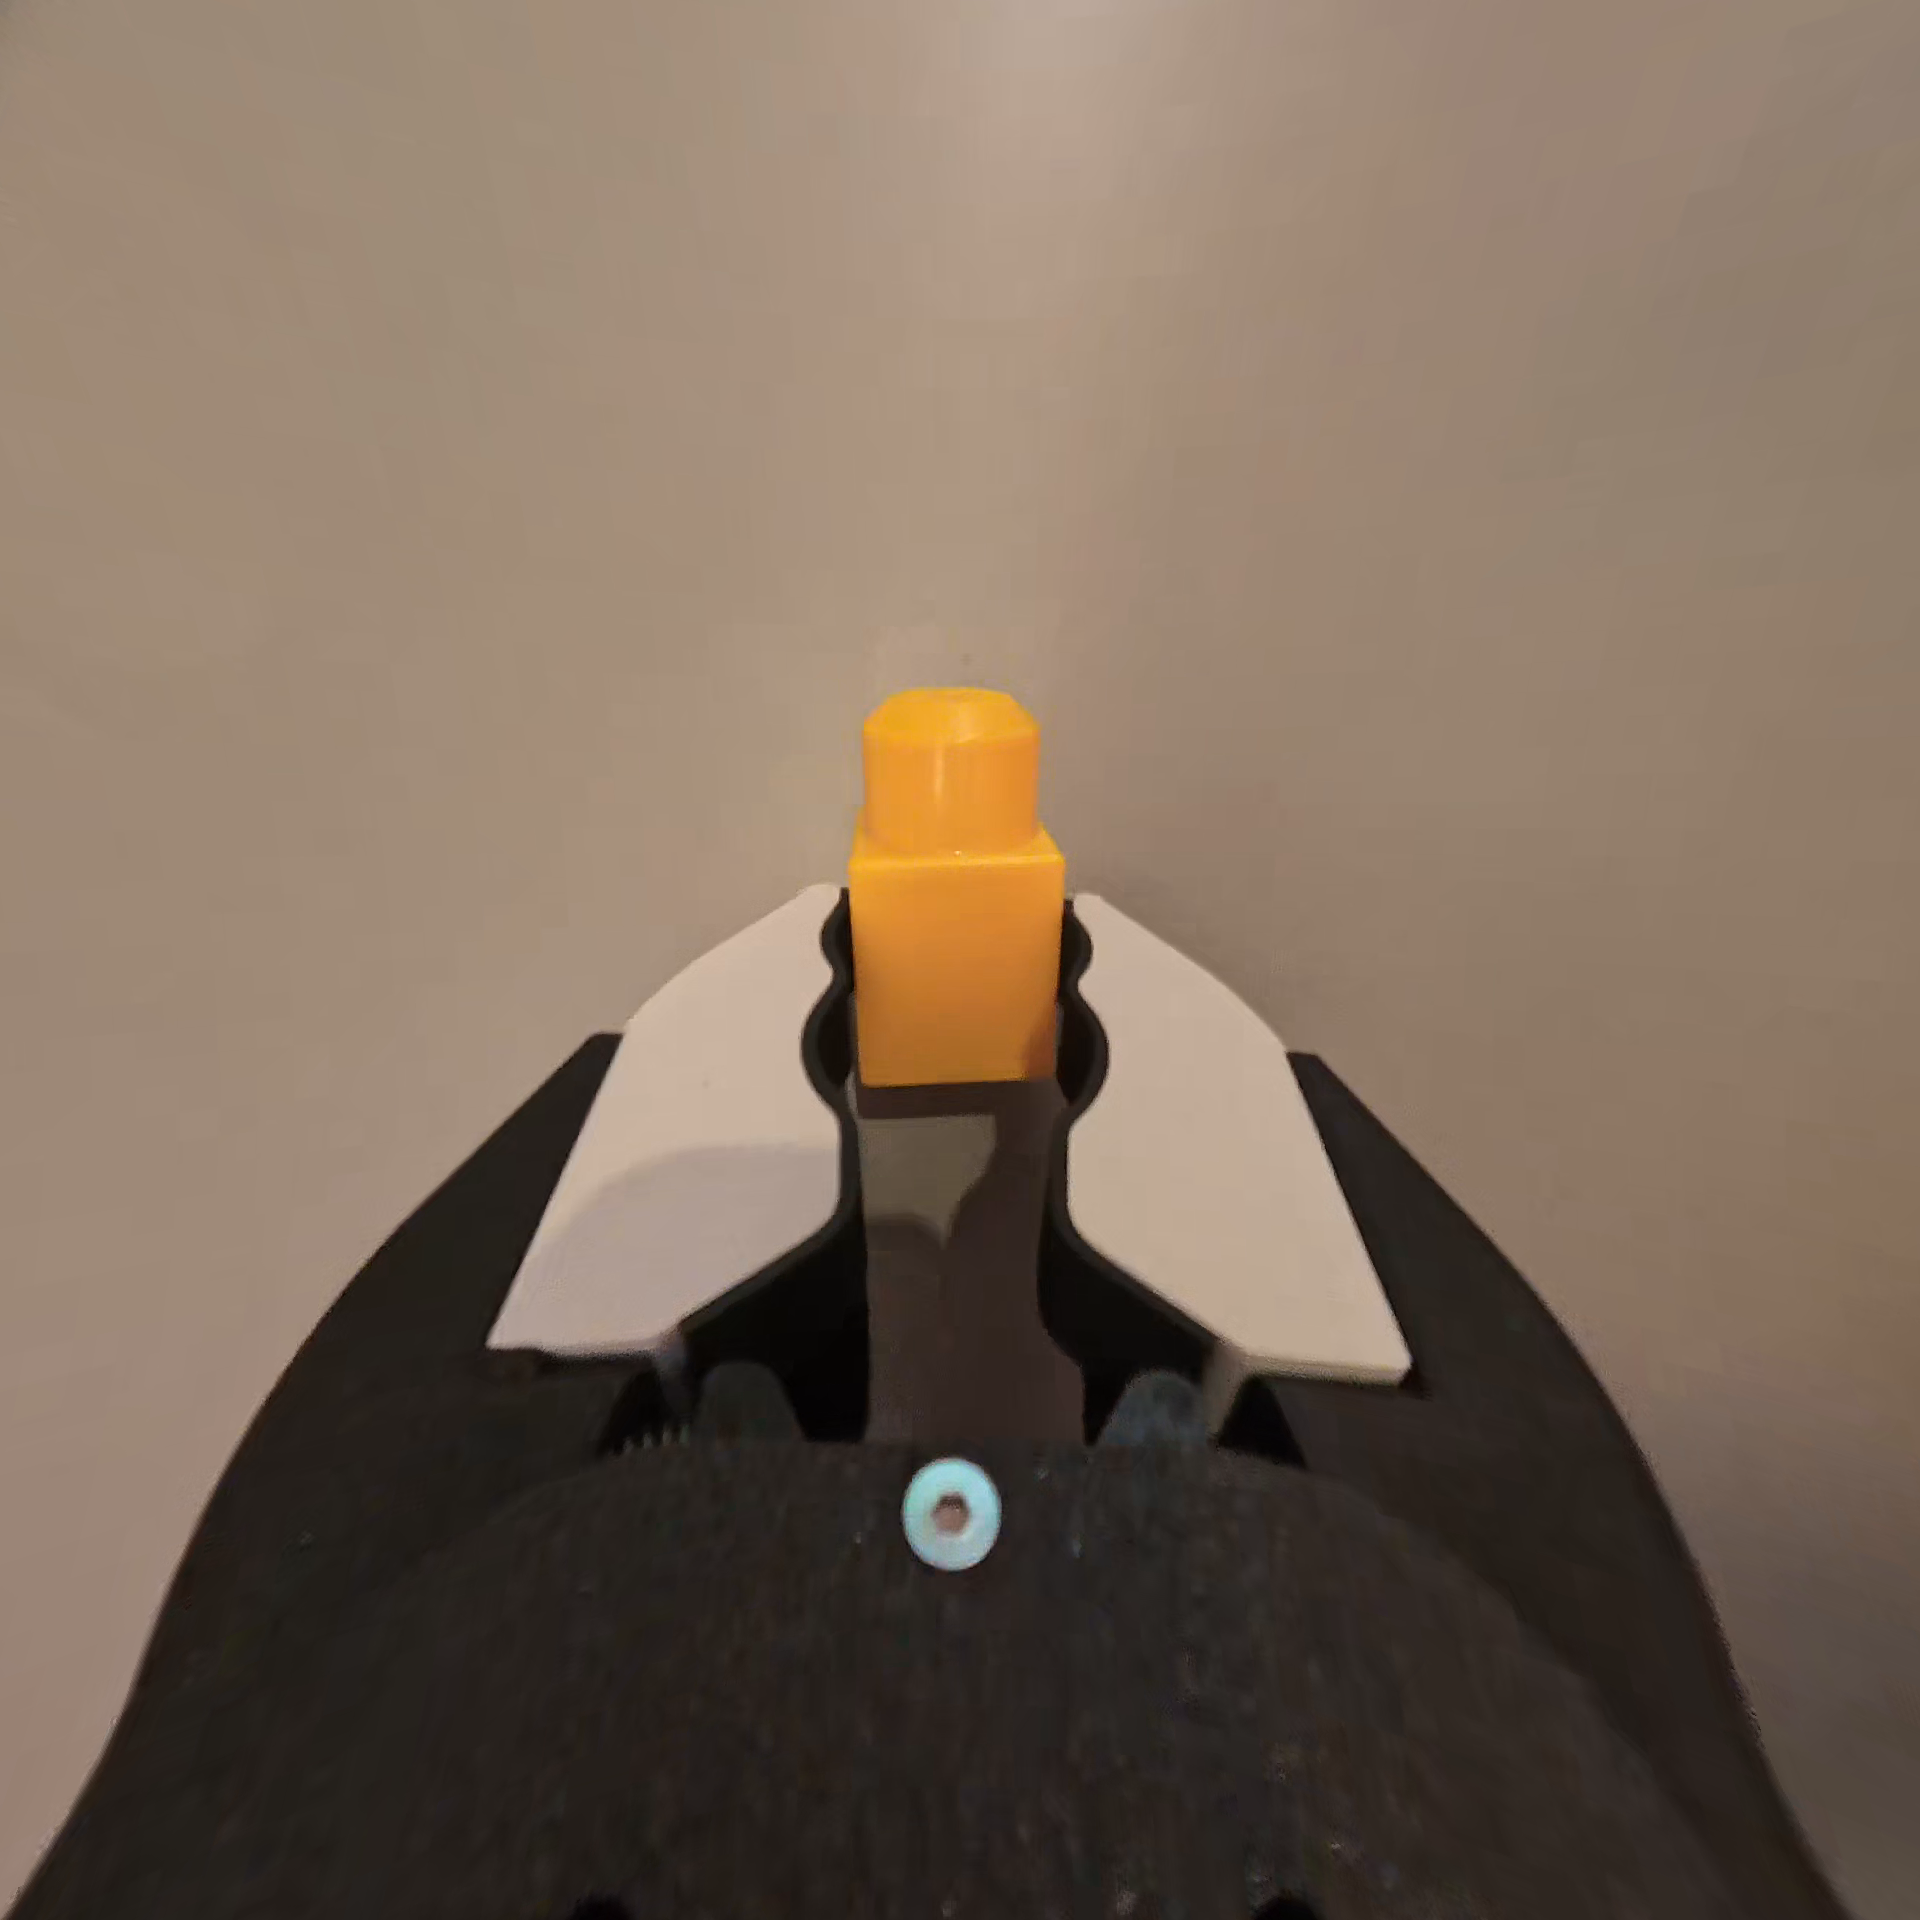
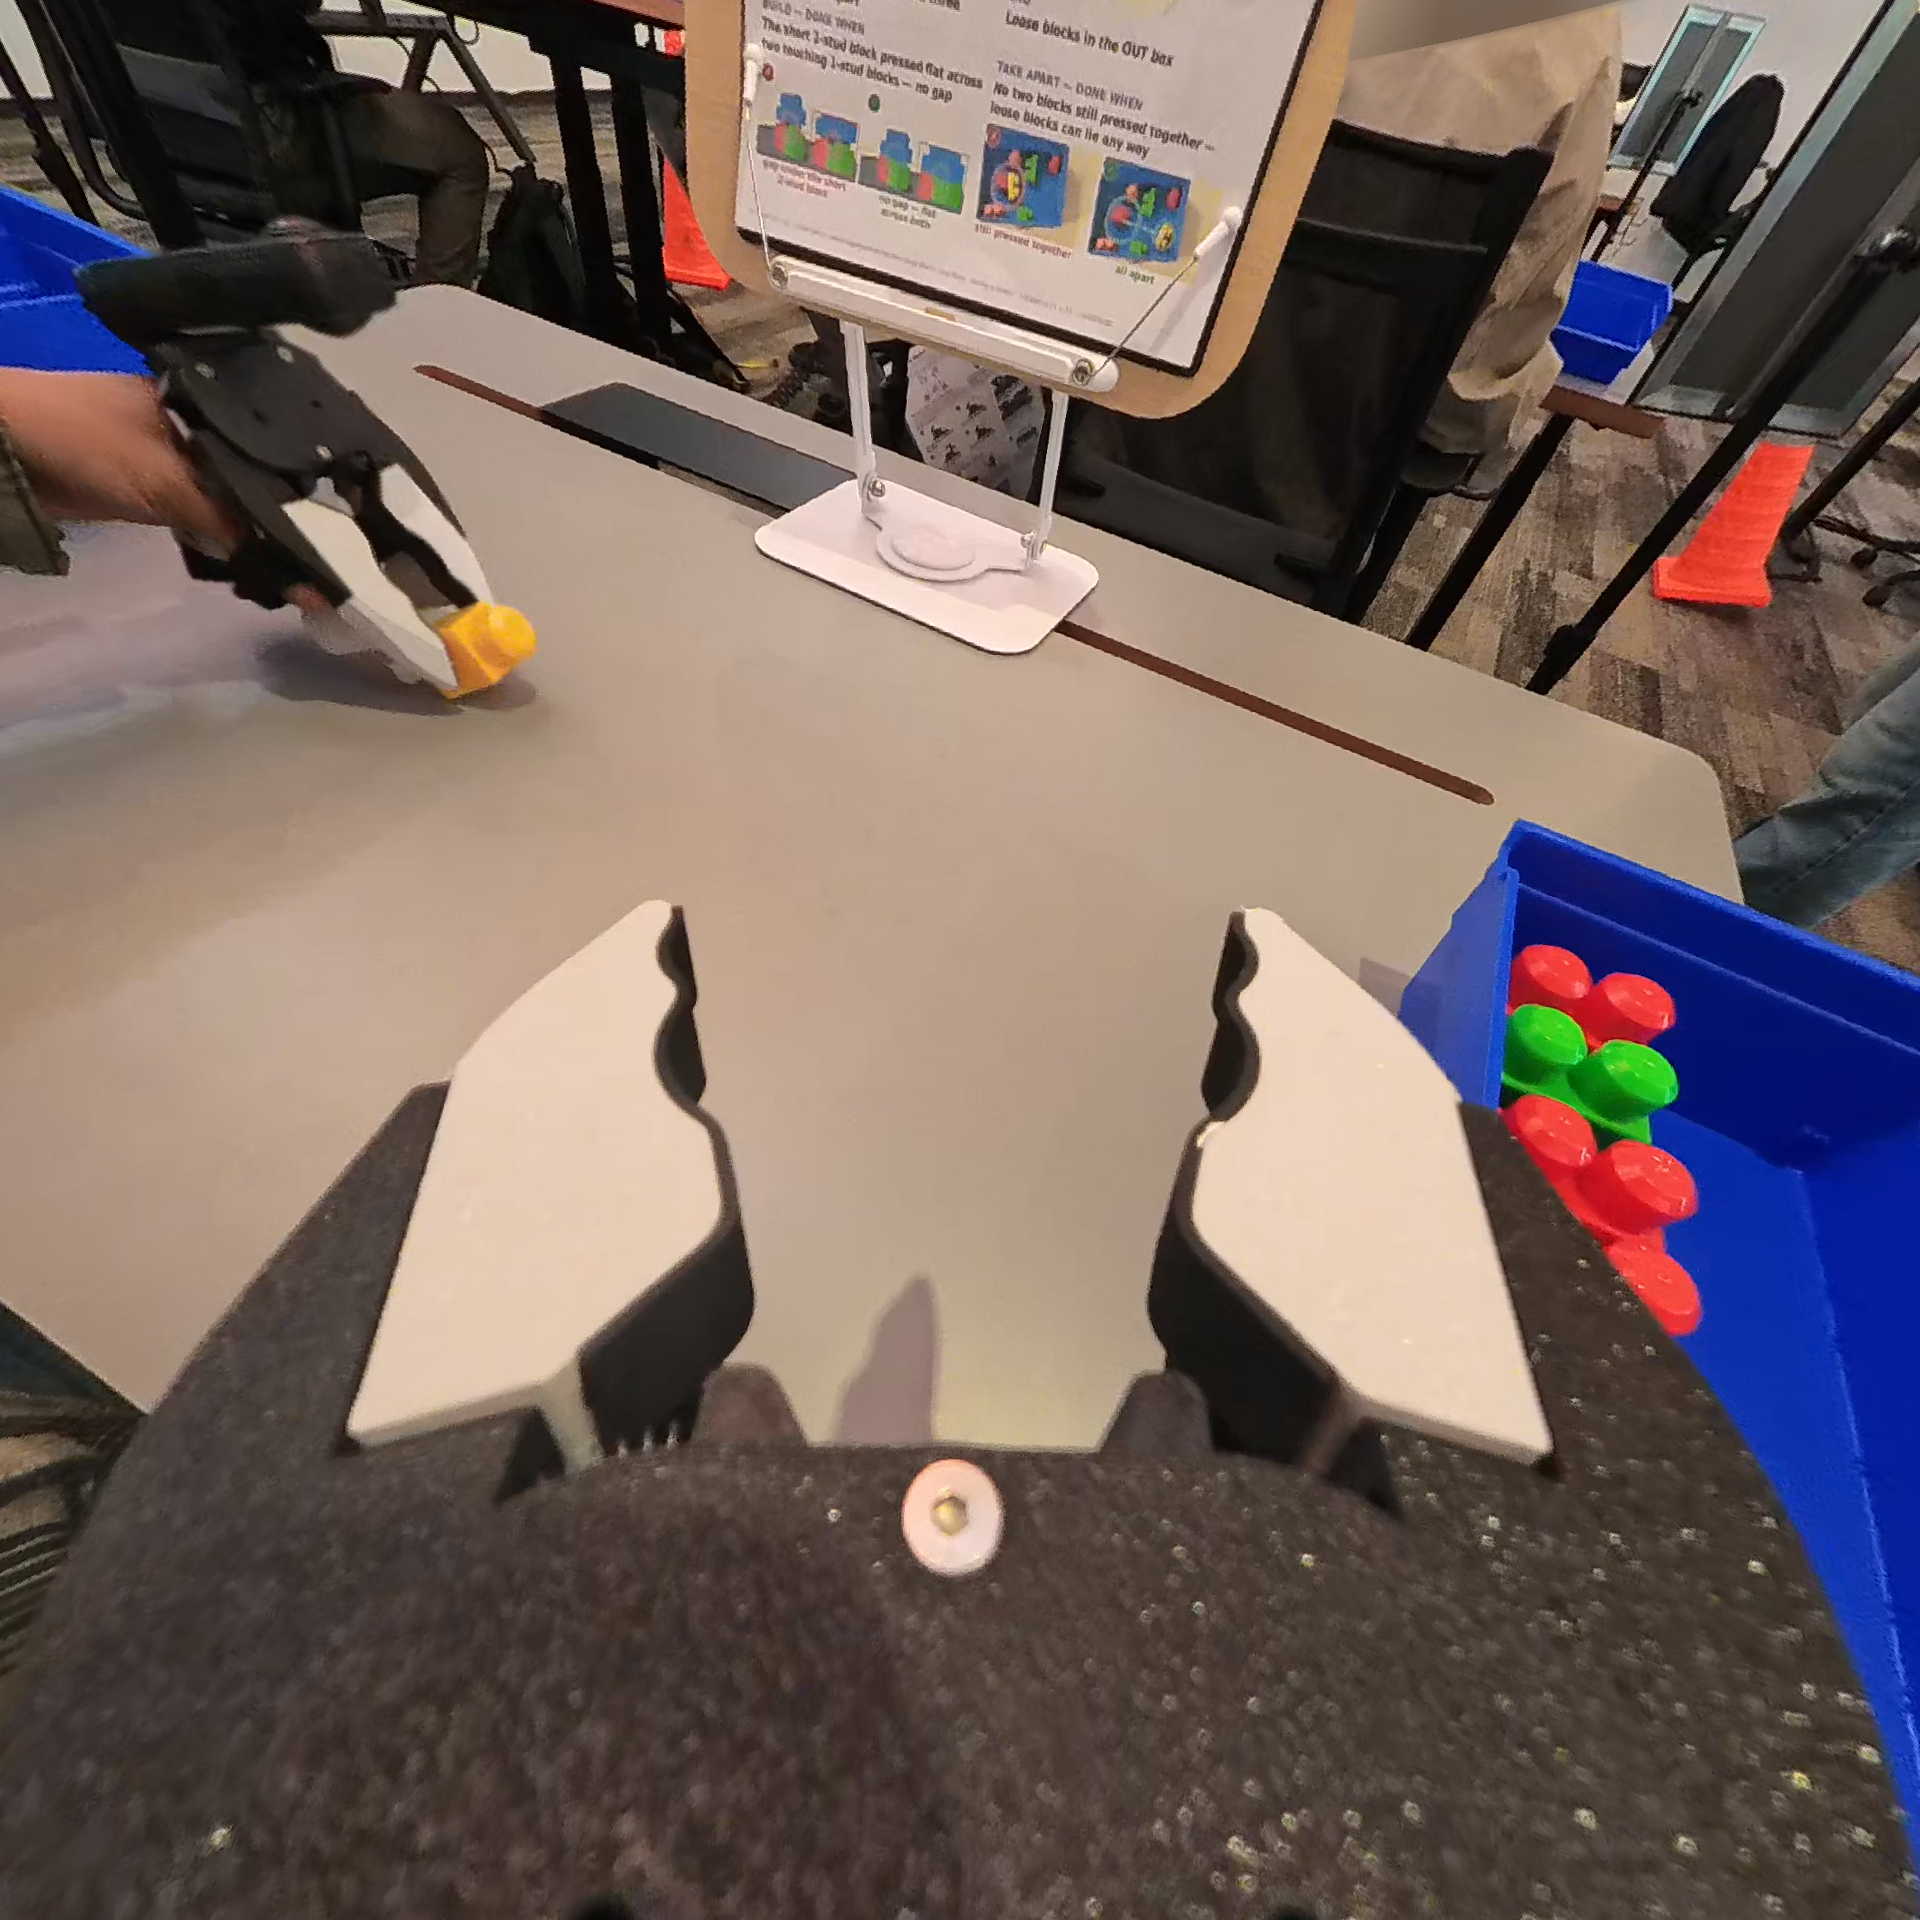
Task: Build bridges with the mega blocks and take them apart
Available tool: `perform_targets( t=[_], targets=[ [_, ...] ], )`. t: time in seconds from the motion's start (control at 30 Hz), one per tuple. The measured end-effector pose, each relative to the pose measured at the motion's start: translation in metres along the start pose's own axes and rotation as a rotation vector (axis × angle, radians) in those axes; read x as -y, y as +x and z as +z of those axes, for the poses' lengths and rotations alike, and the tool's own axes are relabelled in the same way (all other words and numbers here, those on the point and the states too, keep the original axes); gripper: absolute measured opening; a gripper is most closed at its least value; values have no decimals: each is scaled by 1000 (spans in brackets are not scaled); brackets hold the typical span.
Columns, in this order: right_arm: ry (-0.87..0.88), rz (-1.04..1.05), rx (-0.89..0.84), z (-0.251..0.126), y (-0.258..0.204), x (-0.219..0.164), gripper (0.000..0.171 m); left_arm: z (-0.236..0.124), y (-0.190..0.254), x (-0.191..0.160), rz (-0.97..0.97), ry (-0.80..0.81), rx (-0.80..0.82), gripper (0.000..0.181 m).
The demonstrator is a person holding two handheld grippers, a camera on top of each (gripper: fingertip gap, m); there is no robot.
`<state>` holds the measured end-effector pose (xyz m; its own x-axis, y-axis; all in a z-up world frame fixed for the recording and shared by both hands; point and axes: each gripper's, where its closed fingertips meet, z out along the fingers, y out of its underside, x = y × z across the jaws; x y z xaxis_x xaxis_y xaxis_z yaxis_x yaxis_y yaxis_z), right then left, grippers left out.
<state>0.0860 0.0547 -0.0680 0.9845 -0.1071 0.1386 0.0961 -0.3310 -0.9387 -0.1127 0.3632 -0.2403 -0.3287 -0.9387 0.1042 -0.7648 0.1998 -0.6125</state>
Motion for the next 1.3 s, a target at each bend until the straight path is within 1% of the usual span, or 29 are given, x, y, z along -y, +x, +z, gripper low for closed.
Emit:
perform_targets(
  t=[0.13, 0.37, 0.43, 0.5, 0.6, 0.8, 0.97, 1.17, 1.23, 1.3],
  targets=[
    [-3, -2, 1, 0, -2, 1, 95, 0, -1, -6, 30, -143, 15, 36],
    [-2, -6, 3, -2, -4, 0, 96, -2, -7, -18, 97, -456, 84, 36],
    [1, -7, -2, -4, -3, 1, 97, 0, -7, -19, 104, -502, 80, 36],
    [3, -5, -3, -6, -2, 0, 97, 1, -6, -19, 95, -533, 76, 38],
    [5, -2, -5, -8, -1, -1, 98, 1, -9, -17, 100, -576, 104, 52],
    [5, 7, -2, -7, 1, -4, 99, 5, -5, -7, 107, -606, 102, 52],
    [7, 11, -1, -8, 1, -6, 99, 12, -6, -5, 105, -636, 100, 50],
    [5, 17, -5, -9, 4, -8, 99, 15, -8, -6, 94, -660, 88, 39],
    [6, 18, -6, -10, 4, -8, 99, 15, -9, -6, 90, -655, 80, 30],
    [9, 21, -7, -10, 4, -8, 98, 15, -8, -6, 94, -651, 71, 30]
  ],
)
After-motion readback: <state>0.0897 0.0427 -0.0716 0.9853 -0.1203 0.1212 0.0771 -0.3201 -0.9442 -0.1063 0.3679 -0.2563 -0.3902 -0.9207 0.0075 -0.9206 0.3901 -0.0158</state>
